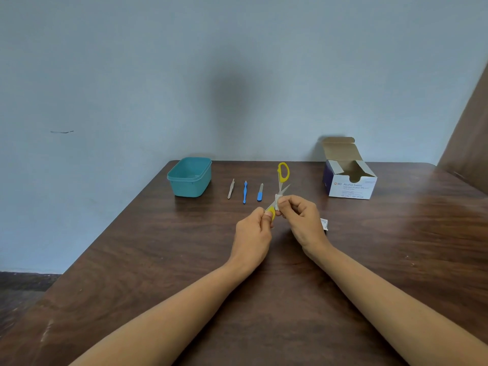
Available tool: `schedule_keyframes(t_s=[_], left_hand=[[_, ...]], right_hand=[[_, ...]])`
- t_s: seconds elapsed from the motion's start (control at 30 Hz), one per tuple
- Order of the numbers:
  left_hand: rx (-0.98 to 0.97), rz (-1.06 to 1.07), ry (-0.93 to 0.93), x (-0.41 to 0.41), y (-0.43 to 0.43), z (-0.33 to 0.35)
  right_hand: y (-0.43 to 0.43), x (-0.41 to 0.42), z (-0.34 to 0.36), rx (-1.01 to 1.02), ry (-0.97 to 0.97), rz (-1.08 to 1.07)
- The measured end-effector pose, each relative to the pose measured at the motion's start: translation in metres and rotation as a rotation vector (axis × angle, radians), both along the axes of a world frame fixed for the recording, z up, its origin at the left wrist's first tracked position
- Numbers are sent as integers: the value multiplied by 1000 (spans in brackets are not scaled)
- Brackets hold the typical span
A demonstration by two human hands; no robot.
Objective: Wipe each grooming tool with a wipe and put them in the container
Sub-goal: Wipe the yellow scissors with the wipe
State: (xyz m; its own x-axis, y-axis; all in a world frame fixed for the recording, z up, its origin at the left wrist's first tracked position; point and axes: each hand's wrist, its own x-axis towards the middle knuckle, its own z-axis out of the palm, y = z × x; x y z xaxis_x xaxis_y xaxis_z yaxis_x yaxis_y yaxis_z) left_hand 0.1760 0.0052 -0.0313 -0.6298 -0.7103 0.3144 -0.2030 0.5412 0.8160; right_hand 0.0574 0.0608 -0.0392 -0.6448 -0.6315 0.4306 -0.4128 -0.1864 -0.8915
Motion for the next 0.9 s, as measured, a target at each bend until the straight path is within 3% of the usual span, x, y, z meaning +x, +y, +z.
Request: schedule_keyframes(t_s=[0.2, 0.53, 0.7, 0.9], left_hand=[[38, -15, -11, 1, 0, 2], [37, -7, -33, 1, 2, 3], [59, 1, -46, 1, 2, 4], [84, -11, -41, 1, 3, 6]], right_hand=[[2, 1, 2, -102, -179, 92], [0, 0, 0, -5, -77, -6], [1, 0, 2, -41, -234, 41], [3, 1, 2, -74, -284, 34]])
